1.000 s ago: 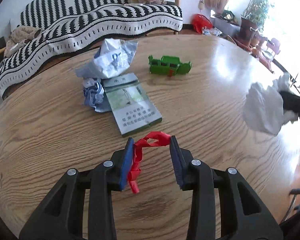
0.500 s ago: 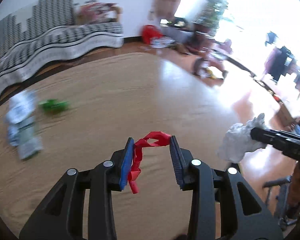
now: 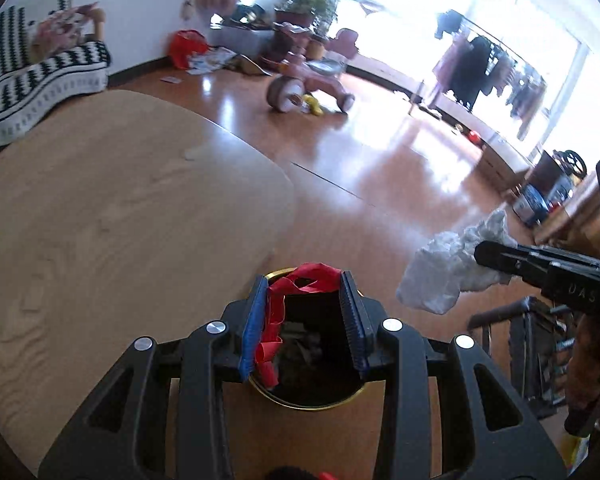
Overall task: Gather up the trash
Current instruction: 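Carry the tissue and red toy to the bin and open both tools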
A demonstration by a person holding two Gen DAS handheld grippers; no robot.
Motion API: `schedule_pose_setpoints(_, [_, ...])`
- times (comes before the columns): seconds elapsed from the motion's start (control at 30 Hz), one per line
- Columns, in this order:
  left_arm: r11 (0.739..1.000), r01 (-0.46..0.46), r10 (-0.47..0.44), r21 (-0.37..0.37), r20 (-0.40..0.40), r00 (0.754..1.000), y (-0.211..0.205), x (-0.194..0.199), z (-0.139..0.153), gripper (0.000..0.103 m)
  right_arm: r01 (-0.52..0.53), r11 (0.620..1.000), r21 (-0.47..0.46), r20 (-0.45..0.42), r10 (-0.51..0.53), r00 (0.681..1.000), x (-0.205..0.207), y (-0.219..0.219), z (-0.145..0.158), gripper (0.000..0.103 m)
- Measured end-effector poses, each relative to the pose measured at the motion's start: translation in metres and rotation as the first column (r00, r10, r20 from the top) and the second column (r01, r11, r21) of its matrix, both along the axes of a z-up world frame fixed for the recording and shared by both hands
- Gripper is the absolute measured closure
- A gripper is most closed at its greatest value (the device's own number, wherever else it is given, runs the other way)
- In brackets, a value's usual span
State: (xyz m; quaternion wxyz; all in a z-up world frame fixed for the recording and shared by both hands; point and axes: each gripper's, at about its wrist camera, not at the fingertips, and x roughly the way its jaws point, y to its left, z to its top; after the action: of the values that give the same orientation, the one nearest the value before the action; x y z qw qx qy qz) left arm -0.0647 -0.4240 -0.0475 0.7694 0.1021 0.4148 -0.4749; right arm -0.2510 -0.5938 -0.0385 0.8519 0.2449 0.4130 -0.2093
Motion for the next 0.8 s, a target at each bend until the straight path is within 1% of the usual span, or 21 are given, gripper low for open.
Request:
schedule_pose_setpoints(0.17, [1.0,0.028,-0.028,0.005,-0.015,0.999,-0.009,-0.008,-0.008,0.067,0.013,1.0,0.013,-0.005,-0.013,1.0,-0.007,-0.005,-0.004,0.089])
schedule_pose_setpoints(0.33, [1.0,0.024,-0.024,0.001,-0.032,0.999,-0.01,-0.001,-0.009,0.067,0.009,1.0,0.017,-0.011,-0.009,1.0,0.001,-0.003,-0.006,0.089])
schedule_pose_setpoints(0.6, [0.999,0.037,-0.037,-0.004,-0.041,0.998,-0.016,-0.004,-0.012,0.066,0.006,1.0,0.029,-0.019,-0.006,1.0,0.011,-0.003,-0.012,0.089])
schedule_pose_setpoints(0.63, [0.999,0.038,-0.038,-0.004,-0.043,0.998,-0.016,-0.004,-0.013,0.065,0.007,1.0,0.03,-0.02,-0.007,1.0,0.012,-0.003,-0.012,0.089])
schedule_pose_setpoints(0.67, [0.999,0.036,-0.036,-0.005,-0.046,0.998,-0.017,-0.003,-0.014,0.061,0.01,0.999,0.032,-0.023,-0.009,1.0,0.014,-0.004,-0.012,0.089])
schedule_pose_setpoints(0.7, [0.999,0.032,-0.032,-0.005,-0.051,0.998,-0.018,-0.002,-0.014,0.044,0.015,0.999,0.039,-0.025,-0.014,1.0,0.015,-0.006,-0.014,0.088])
schedule_pose_setpoints(0.73, [1.0,0.022,-0.022,-0.009,-0.052,0.998,-0.017,-0.002,-0.015,0.026,0.019,0.999,0.047,-0.036,-0.018,0.999,0.016,-0.007,-0.015,0.078])
schedule_pose_setpoints(0.77, [1.0,0.013,-0.014,-0.018,-0.051,0.999,-0.016,-0.002,-0.014,0.024,0.029,0.998,0.05,-0.041,-0.027,0.999,0.016,-0.008,-0.016,0.071])
schedule_pose_setpoints(0.8, [1.0,0.008,-0.009,-0.023,-0.052,0.999,-0.016,-0.002,-0.014,0.024,0.036,0.998,0.048,-0.035,-0.034,0.999,0.014,-0.01,-0.015,0.058])
